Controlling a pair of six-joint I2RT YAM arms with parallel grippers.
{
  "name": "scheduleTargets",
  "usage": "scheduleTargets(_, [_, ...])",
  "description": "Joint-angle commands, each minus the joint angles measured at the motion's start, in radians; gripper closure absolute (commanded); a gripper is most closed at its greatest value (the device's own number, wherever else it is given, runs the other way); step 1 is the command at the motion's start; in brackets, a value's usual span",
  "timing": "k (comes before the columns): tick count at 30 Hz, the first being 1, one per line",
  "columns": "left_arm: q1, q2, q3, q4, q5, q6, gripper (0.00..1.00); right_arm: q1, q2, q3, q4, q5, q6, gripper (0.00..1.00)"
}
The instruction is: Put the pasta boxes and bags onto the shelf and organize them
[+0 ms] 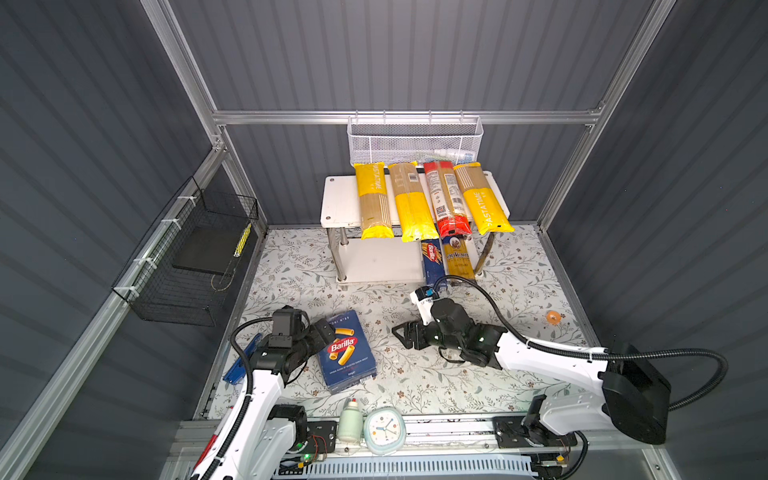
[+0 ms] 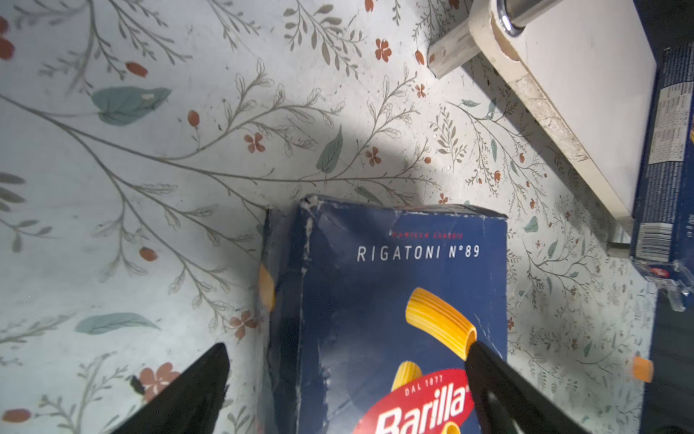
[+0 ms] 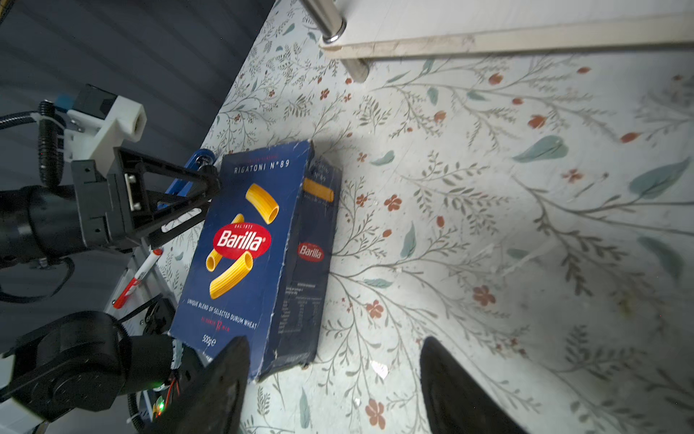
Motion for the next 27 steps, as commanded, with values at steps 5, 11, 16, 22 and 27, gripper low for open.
scheduleTargets(5, [-0.009,-0.102,-0.091,0.031,0.106,-0.135,0.01,0.011,0.039,-0.022,0.064,-0.009,0.067,0.27])
scheduleTargets(11, [-0.032,-0.183,-0.147,0.06,0.174,-0.17,0.01,0.002,0.073,0.014,0.087,-0.015,0.039,0.27])
scheduleTargets(16, [-0.066,-0.207,-0.175,0.074,0.179,-0.16,0.01,-0.027,0.14,-0.006,0.271,-0.095,0.106,0.26])
scheduleTargets(22, [-0.156,-0.154,-0.159,0.127,0.194,-0.15,0.01,-0.079,0.16,-0.031,0.343,-0.151,0.16,0.26])
scheduleTargets(27, [-0.27,-0.098,-0.162,0.179,0.127,-0.158,0.01,-0.104,0.126,-0.059,0.273,-0.142,0.169,0.26])
